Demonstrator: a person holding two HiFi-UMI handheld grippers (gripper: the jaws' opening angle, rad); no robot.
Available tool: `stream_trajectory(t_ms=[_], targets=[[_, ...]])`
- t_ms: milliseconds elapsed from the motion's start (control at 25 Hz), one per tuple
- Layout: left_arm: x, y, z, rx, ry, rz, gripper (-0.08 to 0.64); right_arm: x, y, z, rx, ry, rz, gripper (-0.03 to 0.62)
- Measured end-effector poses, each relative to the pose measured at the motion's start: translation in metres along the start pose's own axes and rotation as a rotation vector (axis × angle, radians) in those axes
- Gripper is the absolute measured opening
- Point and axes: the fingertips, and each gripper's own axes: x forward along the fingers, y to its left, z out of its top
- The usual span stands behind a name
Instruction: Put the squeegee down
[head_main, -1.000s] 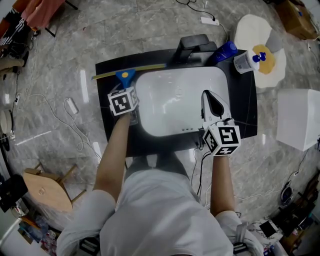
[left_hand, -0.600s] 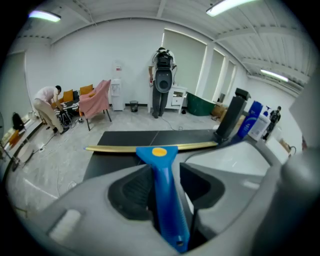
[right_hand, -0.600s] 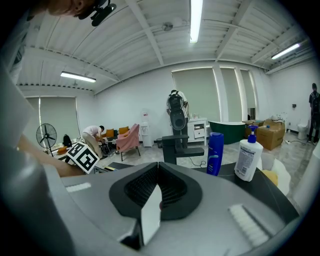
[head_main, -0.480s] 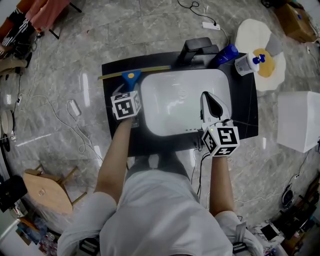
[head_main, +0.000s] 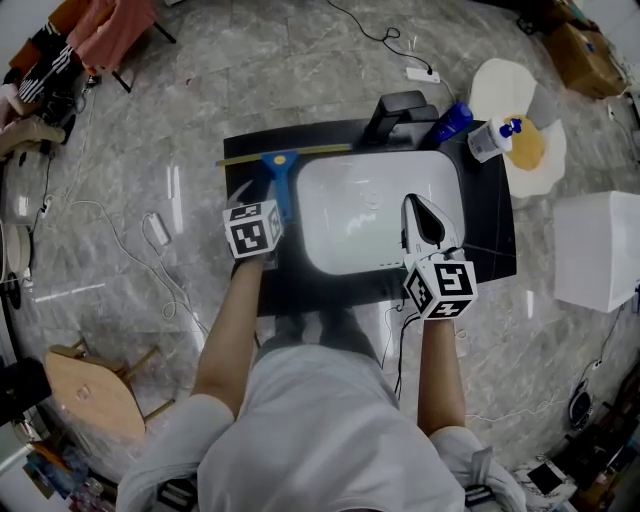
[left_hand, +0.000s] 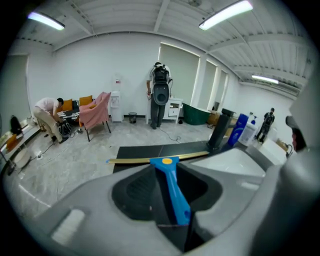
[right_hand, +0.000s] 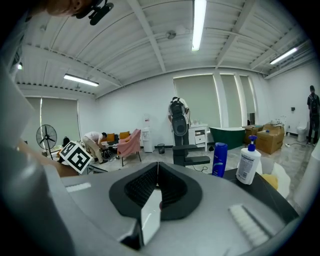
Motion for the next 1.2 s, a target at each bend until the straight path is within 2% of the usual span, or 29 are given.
stream_trajectory(t_ms=[880,1200], targets=[[-0.140,0.043,0.045,0.048,-0.220,-0.009,0.002,-0.056,0.074,0.043,-0.038,-0.105,-0.037,0.005],[-0.186,0.058,0.072,0.098,-0.316,-0.016,-0.002,-0.065,0.097,0.057,-0.052,-0.145,-0.048,0.005]])
